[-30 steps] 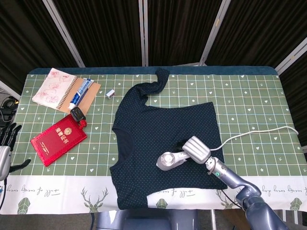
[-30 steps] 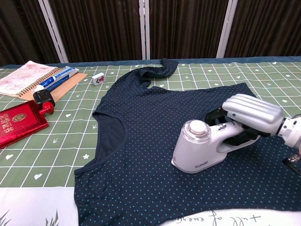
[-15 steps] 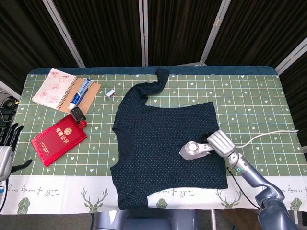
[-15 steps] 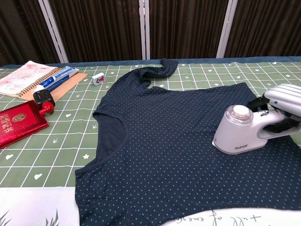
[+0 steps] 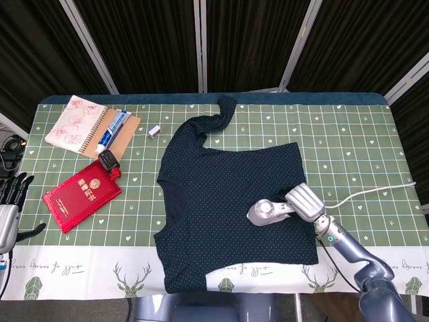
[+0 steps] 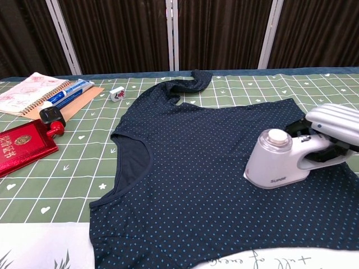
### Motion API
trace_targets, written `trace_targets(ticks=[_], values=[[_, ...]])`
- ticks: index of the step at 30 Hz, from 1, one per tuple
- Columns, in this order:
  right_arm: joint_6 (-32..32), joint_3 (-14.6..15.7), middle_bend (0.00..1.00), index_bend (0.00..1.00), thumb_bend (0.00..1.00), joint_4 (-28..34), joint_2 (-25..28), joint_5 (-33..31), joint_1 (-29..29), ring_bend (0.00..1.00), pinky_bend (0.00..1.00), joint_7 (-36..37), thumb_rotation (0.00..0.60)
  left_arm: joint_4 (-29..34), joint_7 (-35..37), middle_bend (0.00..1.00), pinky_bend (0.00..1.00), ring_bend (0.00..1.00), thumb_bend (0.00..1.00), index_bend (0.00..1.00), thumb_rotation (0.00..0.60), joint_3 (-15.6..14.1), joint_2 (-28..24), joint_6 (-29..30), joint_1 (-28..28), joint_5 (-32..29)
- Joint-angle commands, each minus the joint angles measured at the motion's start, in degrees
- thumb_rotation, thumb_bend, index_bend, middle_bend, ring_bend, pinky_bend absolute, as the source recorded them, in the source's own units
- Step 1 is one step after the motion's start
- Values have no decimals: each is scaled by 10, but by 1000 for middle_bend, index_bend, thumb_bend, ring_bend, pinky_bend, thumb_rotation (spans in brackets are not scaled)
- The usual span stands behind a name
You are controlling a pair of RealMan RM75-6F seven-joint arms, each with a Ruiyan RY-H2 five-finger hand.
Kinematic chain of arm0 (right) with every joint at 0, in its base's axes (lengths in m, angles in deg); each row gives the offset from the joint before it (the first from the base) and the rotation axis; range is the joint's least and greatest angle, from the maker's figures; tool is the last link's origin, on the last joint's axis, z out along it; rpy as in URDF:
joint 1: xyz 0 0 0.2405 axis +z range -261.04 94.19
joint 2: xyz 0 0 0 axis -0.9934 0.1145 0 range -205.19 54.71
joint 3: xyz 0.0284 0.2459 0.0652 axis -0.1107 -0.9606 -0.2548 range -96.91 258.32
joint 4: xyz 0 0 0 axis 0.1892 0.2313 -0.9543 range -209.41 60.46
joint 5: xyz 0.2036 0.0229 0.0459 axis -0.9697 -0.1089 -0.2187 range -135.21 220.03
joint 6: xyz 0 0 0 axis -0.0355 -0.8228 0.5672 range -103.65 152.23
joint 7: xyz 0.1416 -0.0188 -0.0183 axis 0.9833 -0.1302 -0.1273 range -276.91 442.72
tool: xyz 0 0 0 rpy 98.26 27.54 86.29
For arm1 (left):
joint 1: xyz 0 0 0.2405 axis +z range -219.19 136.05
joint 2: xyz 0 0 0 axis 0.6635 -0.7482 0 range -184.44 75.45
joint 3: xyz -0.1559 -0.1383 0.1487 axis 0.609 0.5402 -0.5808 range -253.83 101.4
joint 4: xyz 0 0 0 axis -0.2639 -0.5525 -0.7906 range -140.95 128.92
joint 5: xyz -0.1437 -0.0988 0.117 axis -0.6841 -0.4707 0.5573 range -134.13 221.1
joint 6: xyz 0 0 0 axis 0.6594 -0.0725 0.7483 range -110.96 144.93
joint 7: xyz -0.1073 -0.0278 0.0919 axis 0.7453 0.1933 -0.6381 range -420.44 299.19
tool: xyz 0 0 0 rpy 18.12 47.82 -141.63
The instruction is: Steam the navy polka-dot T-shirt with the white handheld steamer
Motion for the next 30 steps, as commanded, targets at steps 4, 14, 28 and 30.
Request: trace_targets(ticks=[4, 14, 28, 30], values=[[39, 13, 662, 779, 685, 27, -14, 22, 20, 679, 966, -19, 600, -1, 2, 0, 0, 0, 0, 0, 600, 0, -1, 0, 0, -1], [68, 27, 662, 779, 685, 57, -16, 44, 29, 679, 966, -51, 600, -1, 8, 0, 0, 0, 0, 0, 600, 1, -3, 1, 1, -1], [42, 21, 662, 779, 685, 16, 15, 23, -6, 679, 966, -21, 600, -3, 2, 0, 0, 0, 0, 0, 600, 0, 0, -1, 0, -2], [34, 19, 662, 779, 685, 5, 22, 17, -14, 679, 966, -14, 600, -4, -1, 0, 0, 0, 0, 0, 600, 0, 1, -1, 0, -2]])
